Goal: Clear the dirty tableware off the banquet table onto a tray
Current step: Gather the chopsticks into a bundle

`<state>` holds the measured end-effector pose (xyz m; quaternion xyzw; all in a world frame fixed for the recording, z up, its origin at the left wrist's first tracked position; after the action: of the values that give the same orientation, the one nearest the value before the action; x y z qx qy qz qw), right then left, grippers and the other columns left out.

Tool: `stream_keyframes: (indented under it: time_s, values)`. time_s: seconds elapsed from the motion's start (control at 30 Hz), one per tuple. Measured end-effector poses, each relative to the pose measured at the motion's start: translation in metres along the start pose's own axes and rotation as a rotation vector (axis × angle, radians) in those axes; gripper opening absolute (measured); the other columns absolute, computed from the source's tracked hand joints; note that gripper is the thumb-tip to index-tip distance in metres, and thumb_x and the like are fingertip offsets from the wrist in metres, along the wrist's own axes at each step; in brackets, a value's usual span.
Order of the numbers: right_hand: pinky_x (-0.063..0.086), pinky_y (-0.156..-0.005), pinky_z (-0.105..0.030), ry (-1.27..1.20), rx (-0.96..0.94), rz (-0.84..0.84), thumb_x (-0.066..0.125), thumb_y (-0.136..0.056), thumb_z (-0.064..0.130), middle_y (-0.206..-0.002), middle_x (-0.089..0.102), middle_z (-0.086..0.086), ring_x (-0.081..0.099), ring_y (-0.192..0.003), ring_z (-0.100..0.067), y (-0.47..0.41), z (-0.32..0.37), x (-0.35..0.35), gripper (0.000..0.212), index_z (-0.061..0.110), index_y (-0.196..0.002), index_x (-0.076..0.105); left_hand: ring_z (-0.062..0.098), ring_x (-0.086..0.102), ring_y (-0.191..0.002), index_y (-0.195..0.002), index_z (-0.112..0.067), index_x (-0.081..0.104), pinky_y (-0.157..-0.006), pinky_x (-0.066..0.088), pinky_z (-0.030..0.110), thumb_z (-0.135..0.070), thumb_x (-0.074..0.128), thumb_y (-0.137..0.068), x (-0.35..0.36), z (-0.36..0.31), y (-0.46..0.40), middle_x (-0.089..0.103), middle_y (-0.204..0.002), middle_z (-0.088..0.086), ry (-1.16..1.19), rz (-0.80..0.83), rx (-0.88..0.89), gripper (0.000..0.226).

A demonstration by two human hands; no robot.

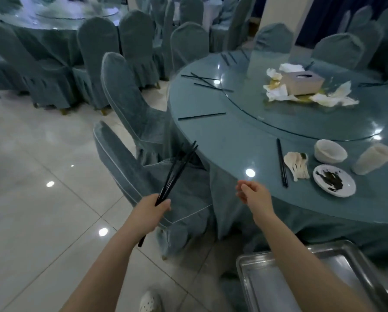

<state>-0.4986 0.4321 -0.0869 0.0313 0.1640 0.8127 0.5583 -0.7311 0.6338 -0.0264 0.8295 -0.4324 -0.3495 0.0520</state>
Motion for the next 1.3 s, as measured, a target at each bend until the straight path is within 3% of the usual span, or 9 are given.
stream_keyframes:
  time_s: [0.13, 0.23, 0.37, 0.57, 0.87, 1.0, 1.1, 1.17, 1.3]
  values:
    - [0.054, -0.079, -0.032, 0.176, 0.026, -0.119, 0.059, -0.091, 0.014, -0.087, 0.071, 0.002, 0.067, -0.085, -0.017, -0.028, -0.01, -0.015, 0.016, 0.026, -0.085, 0.068, 0.011, 0.042, -0.042, -0.085, -0.012, 0.06, -0.043, 0.035, 0.024, -0.028, 0.05, -0.095, -0.009, -0.017, -0.057, 0.049, -0.051, -0.005, 0.12, 0.131, 0.008, 0.021]
    - [0.049, -0.082, -0.031, 0.359, 0.012, -0.223, 0.061, -0.089, 0.018, -0.095, 0.07, 0.002, 0.064, -0.093, -0.019, -0.043, -0.015, -0.034, 0.01, 0.023, -0.095, 0.068, 0.01, 0.041, -0.039, -0.092, -0.013, 0.061, -0.037, 0.033, 0.022, -0.023, 0.05, -0.095, -0.009, -0.032, -0.092, 0.051, -0.049, -0.005, 0.167, 0.202, 0.009, 0.016]
    - [0.044, -0.092, -0.035, 0.543, 0.109, -0.394, 0.056, -0.093, 0.015, -0.116, 0.066, -0.009, 0.06, -0.107, -0.027, -0.068, -0.02, -0.072, 0.026, 0.01, -0.116, 0.065, 0.008, 0.037, -0.036, -0.092, -0.013, 0.062, -0.035, 0.03, 0.02, -0.021, 0.048, -0.097, -0.007, -0.05, -0.134, 0.046, -0.043, -0.007, 0.16, 0.198, 0.015, 0.016]
    - [0.042, -0.101, -0.045, 0.706, 0.22, -0.431, 0.06, -0.092, 0.022, -0.133, 0.052, -0.018, 0.051, -0.12, -0.035, -0.136, -0.021, -0.111, 0.047, 0.002, -0.134, 0.048, 0.01, 0.035, -0.037, -0.095, -0.009, 0.063, -0.035, 0.029, 0.021, -0.021, 0.047, -0.098, 0.002, -0.08, -0.193, 0.044, -0.045, -0.007, 0.248, 0.185, -0.02, 0.019]
    - [0.048, -0.083, -0.035, 0.788, 0.283, -0.296, 0.065, -0.088, 0.016, -0.105, 0.068, -0.015, 0.062, -0.1, -0.033, -0.189, -0.031, -0.108, 0.022, 0.004, -0.106, 0.065, 0.009, 0.036, -0.04, -0.097, -0.01, 0.063, -0.036, 0.03, 0.02, -0.02, 0.048, -0.098, 0.01, -0.095, -0.242, 0.046, -0.047, -0.006, 0.304, 0.153, -0.074, 0.018]
    - [0.043, -0.071, -0.029, 0.921, 0.331, -0.199, 0.064, -0.089, 0.02, -0.092, 0.067, -0.009, 0.062, -0.093, -0.029, -0.195, -0.028, -0.101, 0.013, 0.008, -0.095, 0.063, 0.009, 0.038, -0.041, -0.097, -0.007, 0.061, -0.037, 0.032, 0.02, -0.018, 0.048, -0.098, 0.004, -0.089, -0.251, 0.047, -0.048, -0.005, 0.365, 0.161, -0.117, 0.017]
    - [0.041, -0.064, -0.028, 1.03, 0.385, -0.134, 0.056, -0.094, 0.023, -0.073, 0.055, -0.005, 0.057, -0.079, -0.025, -0.19, -0.025, -0.091, 0.023, 0.008, -0.075, 0.053, 0.008, 0.038, -0.04, -0.097, -0.005, 0.06, -0.036, 0.031, 0.02, -0.018, 0.049, -0.098, -0.007, -0.085, -0.255, 0.047, -0.048, -0.005, 0.418, 0.176, -0.137, 0.017]
    - [0.041, -0.064, -0.029, 1.061, 0.382, -0.111, 0.051, -0.096, 0.021, -0.075, 0.055, -0.006, 0.057, -0.079, -0.025, -0.182, -0.019, -0.08, 0.024, 0.005, -0.079, 0.056, 0.008, 0.037, -0.04, -0.097, -0.006, 0.059, -0.036, 0.031, 0.019, -0.018, 0.049, -0.098, -0.017, -0.082, -0.257, 0.046, -0.049, -0.005, 0.447, 0.188, -0.133, 0.016]
    - [0.032, -0.058, -0.029, 0.865, 0.266, -0.097, 0.054, -0.093, 0.018, -0.06, 0.046, -0.003, 0.046, -0.061, -0.019, -0.162, 0.007, -0.02, 0.033, 0.012, -0.062, 0.046, 0.008, 0.032, -0.04, -0.093, -0.009, 0.057, -0.036, 0.027, 0.02, -0.018, 0.053, -0.096, -0.033, -0.074, -0.263, 0.039, -0.048, -0.006, 0.494, 0.175, -0.118, 0.01]
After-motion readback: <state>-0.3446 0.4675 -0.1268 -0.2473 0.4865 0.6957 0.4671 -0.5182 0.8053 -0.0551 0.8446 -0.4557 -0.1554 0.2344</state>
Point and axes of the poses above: each hand's wrist, its own y-axis away from the middle knuckle, its own x-axis out of the palm, z = x × y, the point moved 6 cm from there along -y, towards the middle knuckle
